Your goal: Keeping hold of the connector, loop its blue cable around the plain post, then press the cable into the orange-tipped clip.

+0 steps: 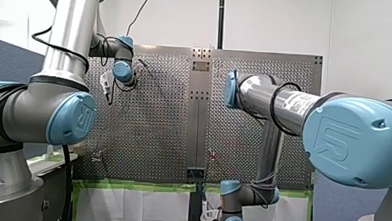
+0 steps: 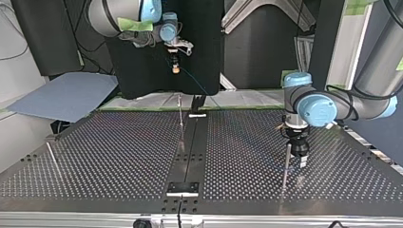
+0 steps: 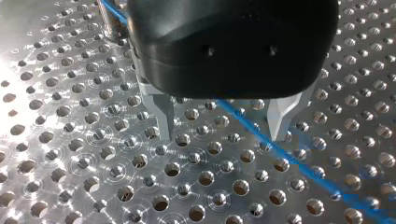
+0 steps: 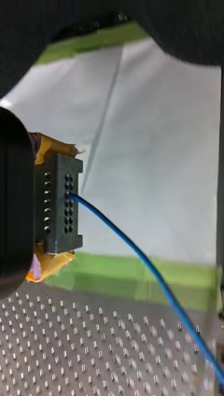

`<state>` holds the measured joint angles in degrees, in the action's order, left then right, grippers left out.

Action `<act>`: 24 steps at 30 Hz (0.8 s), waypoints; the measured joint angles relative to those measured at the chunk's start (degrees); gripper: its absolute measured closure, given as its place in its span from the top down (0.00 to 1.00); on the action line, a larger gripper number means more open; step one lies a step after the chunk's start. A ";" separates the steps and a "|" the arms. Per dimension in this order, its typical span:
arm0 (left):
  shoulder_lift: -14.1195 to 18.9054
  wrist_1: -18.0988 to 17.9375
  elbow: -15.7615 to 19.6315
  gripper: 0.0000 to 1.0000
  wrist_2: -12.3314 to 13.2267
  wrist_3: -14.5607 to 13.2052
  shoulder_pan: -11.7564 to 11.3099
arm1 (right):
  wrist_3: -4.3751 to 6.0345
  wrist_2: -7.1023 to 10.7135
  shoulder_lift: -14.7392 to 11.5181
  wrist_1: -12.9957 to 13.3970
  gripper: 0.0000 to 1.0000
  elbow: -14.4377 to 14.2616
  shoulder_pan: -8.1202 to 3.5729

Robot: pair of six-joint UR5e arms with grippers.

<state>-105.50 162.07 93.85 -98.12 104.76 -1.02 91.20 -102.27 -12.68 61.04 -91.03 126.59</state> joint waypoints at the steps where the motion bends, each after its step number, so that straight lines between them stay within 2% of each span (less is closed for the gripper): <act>1: 0.00 0.00 0.00 1.00 0.00 0.00 0.01 | -0.01 -0.09 0.43 0.03 0.00 -0.01 -0.06; 6: 0.00 0.01 0.00 1.00 0.00 -0.02 0.00 | -0.04 -0.61 2.58 0.42 0.00 -0.05 -0.31; 13: 0.00 0.01 0.00 1.00 -0.07 -0.03 -0.02 | -0.02 -0.98 3.15 2.62 0.00 -0.64 -0.74; 19: 0.00 -0.03 0.00 1.00 -0.09 -0.04 -0.15 | -0.04 -1.06 2.07 3.63 0.00 -1.20 -0.93; 24: 0.00 -0.06 0.00 1.00 -0.09 -0.03 -0.25 | 0.14 -0.97 -0.13 5.63 0.00 -3.18 -1.23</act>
<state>-105.50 162.01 93.85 -98.21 104.73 -1.27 91.34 -103.23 -12.81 66.66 -94.21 125.36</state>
